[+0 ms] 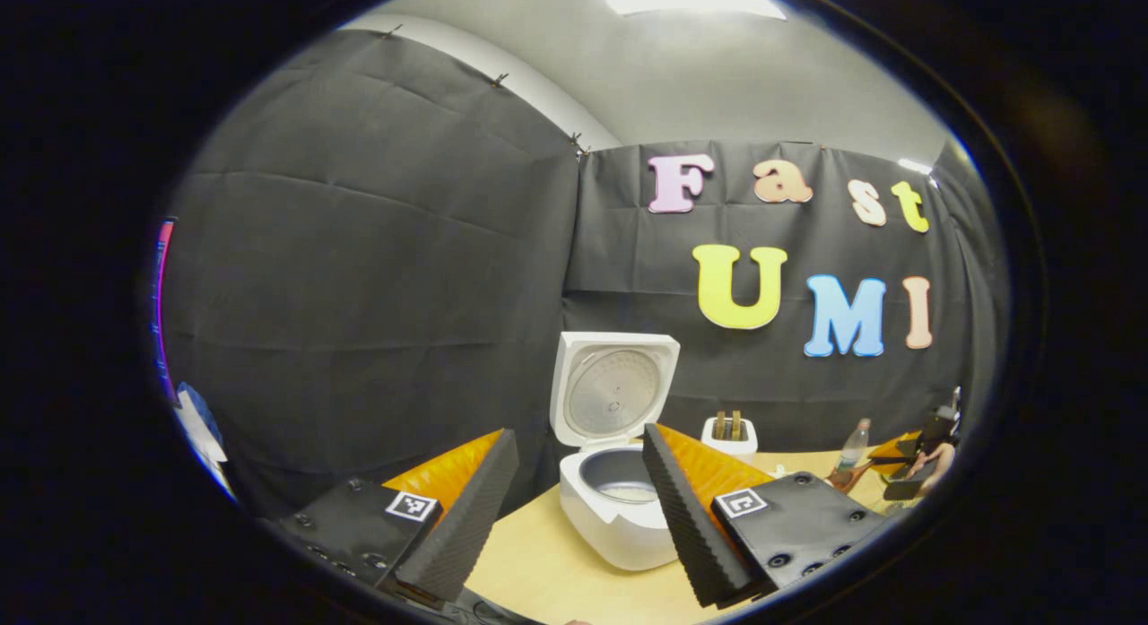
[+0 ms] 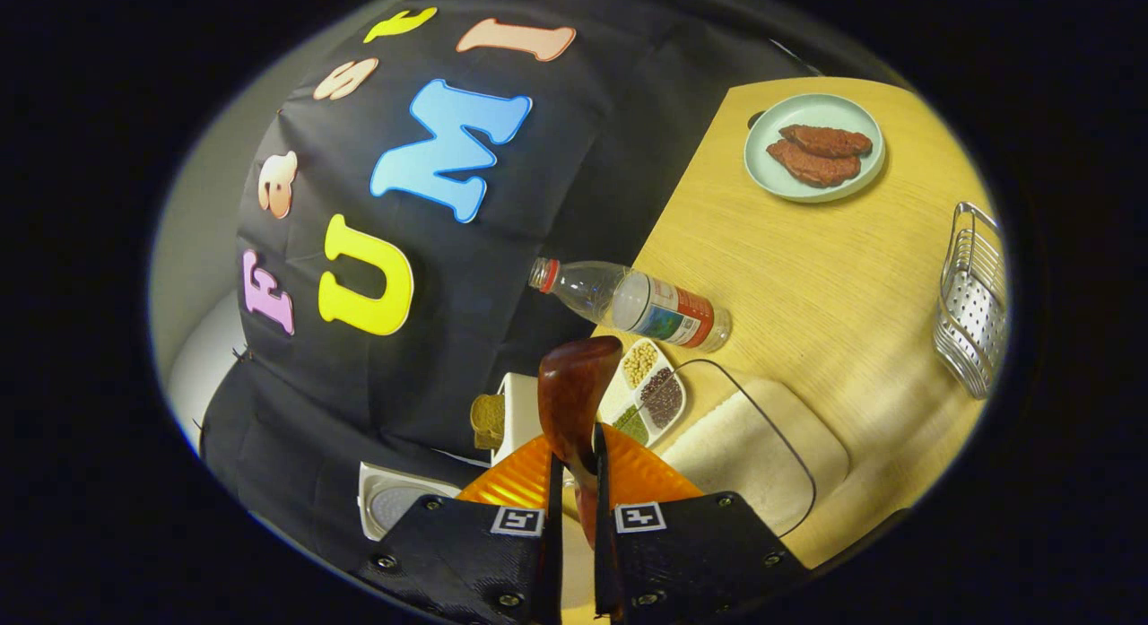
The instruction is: Close the left gripper, press the button to open the rice cooker; take a wooden spoon from the chopstick holder with the right hand, scoop a spoonful of rice and pour it into the rice cooker, then put the wooden spoon back into the chopstick holder.
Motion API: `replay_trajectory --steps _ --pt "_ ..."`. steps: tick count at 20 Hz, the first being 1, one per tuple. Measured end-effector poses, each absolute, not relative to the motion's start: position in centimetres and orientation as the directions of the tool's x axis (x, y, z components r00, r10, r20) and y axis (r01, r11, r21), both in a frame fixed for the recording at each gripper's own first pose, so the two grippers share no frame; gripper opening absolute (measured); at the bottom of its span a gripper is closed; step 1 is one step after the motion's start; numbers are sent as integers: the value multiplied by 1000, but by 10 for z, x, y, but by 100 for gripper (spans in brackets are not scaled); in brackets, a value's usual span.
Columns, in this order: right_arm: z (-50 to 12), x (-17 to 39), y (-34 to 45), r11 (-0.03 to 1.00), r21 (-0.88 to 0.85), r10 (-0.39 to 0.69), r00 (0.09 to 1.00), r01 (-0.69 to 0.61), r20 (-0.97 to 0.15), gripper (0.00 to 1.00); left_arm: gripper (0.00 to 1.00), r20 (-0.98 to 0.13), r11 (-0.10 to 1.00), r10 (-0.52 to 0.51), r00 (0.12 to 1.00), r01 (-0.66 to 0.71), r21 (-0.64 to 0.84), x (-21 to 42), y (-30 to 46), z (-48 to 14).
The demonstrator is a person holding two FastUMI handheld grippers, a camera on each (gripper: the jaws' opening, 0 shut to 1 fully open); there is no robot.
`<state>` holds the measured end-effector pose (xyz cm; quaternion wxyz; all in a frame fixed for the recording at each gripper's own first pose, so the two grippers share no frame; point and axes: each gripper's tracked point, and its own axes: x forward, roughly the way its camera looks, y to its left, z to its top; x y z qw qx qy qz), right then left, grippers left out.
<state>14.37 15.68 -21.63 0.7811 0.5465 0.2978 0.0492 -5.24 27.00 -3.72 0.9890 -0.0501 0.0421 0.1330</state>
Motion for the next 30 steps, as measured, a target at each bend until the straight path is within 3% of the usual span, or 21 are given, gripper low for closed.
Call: replay_trajectory --steps 4,11,17,23,30 --pt "-191 149 187 292 927 451 821 234 -350 14 97 -97 960 263 960 -270 -76 -53 283 -40" --pt "-145 161 273 231 962 552 795 144 -251 14 95 -116 957 270 956 -280 -74 -54 306 -53" --pt "-126 166 359 245 966 633 742 77 -219 14 97 -130 948 300 945 -311 -70 -69 333 -63" --pt "-135 167 460 349 937 697 672 -11 -252 14 97 -161 918 370 915 -386 -84 -96 363 -78" --pt "-177 157 538 623 765 677 602 -161 -424 14 97 -190 871 459 868 -482 -99 -139 391 -94"
